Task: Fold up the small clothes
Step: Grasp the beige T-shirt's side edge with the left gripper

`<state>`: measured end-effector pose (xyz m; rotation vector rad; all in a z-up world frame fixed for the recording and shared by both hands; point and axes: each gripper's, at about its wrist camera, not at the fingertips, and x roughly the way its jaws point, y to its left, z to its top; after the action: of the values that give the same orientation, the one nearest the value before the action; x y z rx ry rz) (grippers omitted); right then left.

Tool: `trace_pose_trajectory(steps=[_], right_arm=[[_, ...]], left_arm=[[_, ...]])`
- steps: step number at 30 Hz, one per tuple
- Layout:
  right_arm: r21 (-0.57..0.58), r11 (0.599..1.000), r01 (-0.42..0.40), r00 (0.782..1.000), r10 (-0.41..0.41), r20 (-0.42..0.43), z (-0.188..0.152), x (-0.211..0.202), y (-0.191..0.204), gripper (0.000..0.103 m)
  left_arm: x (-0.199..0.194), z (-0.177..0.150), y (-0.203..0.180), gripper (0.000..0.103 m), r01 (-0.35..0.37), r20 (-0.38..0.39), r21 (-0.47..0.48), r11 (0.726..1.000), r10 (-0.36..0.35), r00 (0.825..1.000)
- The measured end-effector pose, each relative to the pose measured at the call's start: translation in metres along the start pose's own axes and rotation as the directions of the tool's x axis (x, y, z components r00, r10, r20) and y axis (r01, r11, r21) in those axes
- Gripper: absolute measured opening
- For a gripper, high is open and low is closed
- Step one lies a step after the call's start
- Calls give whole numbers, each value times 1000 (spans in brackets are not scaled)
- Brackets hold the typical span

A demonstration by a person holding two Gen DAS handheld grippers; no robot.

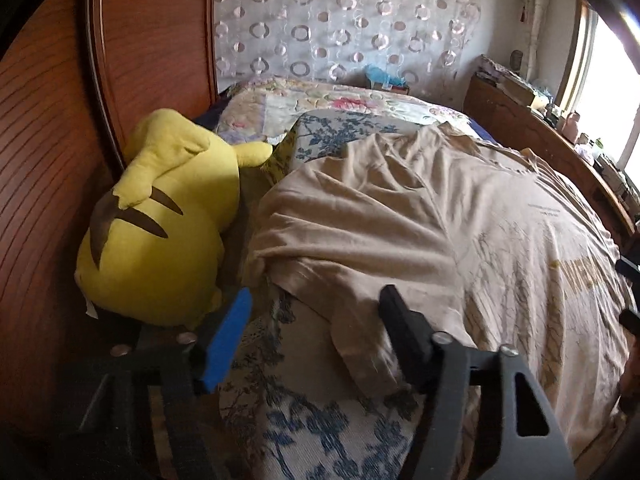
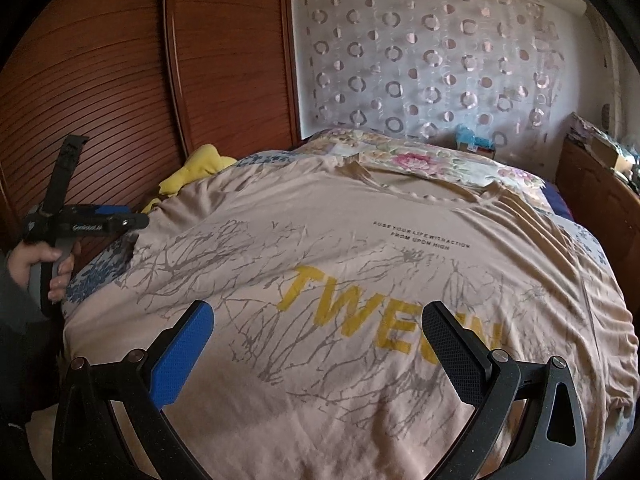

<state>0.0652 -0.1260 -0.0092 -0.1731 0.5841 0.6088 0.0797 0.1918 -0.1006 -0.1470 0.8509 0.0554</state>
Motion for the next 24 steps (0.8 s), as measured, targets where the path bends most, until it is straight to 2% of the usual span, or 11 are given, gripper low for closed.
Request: trace_pose_trajectory(steps=[6, 8, 10, 11, 13, 17, 19, 24], right_arm=[[-17, 1000, -2, 1000, 2, -11, 1, 9, 4, 103], [-12, 1000, -6, 1000, 6, -15, 1, 9, 3, 103], [-9, 1000, -5, 1000, 5, -19, 0, 8, 2, 103], [-9, 1000, -2, 1000, 2, -21, 0, 9, 3, 103], [-9, 1000, 1, 1000, -1, -24, -1, 8, 2, 103], [-18, 1000, 9, 1000, -10, -26, -3, 8, 3, 103], [-20, 1000, 12, 1000, -12, -27, -3, 6, 2, 103], [-11, 1000, 22, 1000, -23, -20, -4, 0, -6, 103]], left_arm=[[20, 8, 12, 47, 65, -52, -44, 997, -67, 996], [19, 9, 10, 42, 57, -48, -29, 998, -58, 997], [14, 8, 7, 28, 18, -25, 5, 1000, -18, 1000], [12, 8, 6, 25, 16, -14, 16, 1000, -16, 1000], [9, 9, 6, 11, 34, -5, 17, 999, -34, 999], [-1, 16, 0, 5, -14, 39, 46, 999, 12, 999], [-7, 20, -4, 3, 5, 59, 58, 998, -8, 998], [-18, 32, -20, 1, -4, 96, 102, 995, -6, 995]])
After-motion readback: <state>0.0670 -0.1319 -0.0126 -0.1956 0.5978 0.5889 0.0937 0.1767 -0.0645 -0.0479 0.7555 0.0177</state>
